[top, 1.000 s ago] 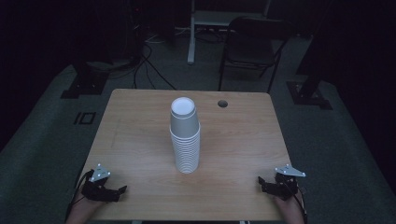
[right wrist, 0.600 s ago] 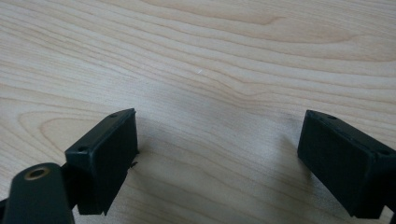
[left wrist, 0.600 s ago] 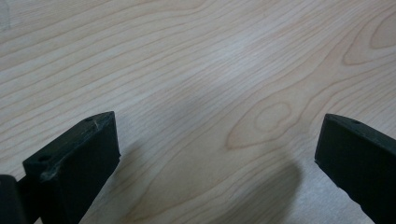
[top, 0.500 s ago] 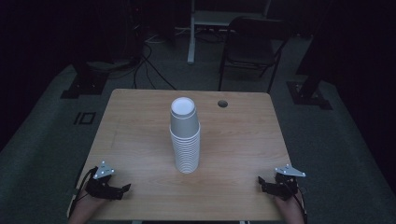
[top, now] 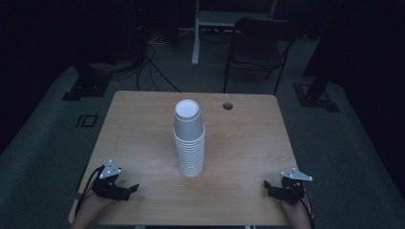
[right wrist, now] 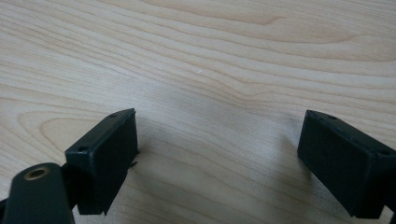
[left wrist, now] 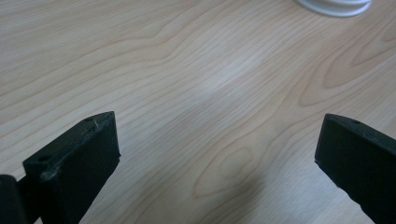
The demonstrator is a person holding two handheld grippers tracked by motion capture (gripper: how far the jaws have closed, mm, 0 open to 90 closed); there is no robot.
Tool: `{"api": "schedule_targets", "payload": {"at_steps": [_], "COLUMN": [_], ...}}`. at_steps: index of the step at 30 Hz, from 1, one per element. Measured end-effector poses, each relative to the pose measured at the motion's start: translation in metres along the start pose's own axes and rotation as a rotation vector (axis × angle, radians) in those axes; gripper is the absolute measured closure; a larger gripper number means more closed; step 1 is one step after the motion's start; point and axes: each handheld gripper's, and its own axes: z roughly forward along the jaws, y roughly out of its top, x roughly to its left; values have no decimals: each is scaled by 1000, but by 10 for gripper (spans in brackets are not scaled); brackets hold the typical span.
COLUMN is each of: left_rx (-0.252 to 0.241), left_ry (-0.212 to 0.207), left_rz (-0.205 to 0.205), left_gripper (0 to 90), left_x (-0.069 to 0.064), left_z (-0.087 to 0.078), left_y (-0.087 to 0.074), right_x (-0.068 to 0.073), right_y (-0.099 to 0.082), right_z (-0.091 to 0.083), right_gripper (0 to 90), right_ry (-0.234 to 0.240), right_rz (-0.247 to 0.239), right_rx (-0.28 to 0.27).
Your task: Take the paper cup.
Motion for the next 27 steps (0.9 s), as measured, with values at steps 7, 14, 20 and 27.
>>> {"api": "schedule_targets", "payload": {"at_steps": [7,14,20,27], "left_rx": [-22,-48,-62,-93], "left_ry": [-29,-50,-68,-88], "left_rz": [25,50,68,83], "left_gripper": [2,2,2,3], "left_x": [-6,-12,-17,-24], "left_z": [0,0,0,-1], "left_y": [12,26,37,49], "right_x": [0,0,0,0], "right_y": [0,0,0,0], "right_z": [0,0,0,0], "right_gripper": [115,115,115,115], "right_ry": [0,0,0,0], "right_rz": [-1,1,0,1], "right_rx": [0,0,0,1]}}
